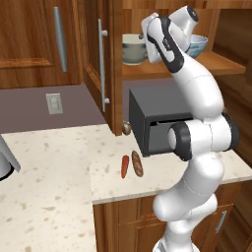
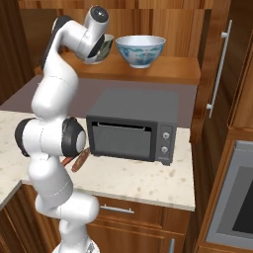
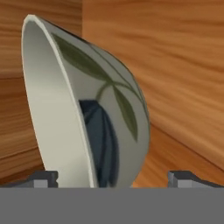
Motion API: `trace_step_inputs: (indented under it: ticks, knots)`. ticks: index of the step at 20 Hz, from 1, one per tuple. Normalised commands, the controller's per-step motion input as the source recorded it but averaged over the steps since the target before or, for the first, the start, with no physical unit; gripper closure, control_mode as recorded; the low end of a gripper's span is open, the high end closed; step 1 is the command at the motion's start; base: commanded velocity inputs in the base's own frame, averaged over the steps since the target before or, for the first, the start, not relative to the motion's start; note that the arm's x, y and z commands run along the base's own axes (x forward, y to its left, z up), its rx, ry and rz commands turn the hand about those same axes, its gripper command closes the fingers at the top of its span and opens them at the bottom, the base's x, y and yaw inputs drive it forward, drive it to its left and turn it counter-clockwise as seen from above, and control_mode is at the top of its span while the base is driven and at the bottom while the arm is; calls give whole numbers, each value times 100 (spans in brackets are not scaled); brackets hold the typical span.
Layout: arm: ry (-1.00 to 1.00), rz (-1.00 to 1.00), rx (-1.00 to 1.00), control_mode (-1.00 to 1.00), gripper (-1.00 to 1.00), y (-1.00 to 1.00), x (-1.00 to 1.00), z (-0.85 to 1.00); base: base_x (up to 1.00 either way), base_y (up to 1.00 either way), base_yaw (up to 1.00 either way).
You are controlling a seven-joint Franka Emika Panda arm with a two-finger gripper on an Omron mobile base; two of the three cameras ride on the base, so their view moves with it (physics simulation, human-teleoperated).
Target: Pick both bowls and place them on the counter. Then place the carrot in one bowl and place the baguette in the other bowl.
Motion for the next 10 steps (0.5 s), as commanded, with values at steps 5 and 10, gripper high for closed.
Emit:
trace_step_inputs:
  ticks: [5,10]
  knots:
    - [0,0,0,-100,-100,4,18,-3,0,0,0]
    - [0,2,0,-100,-100,7,15,-5,0,0,0]
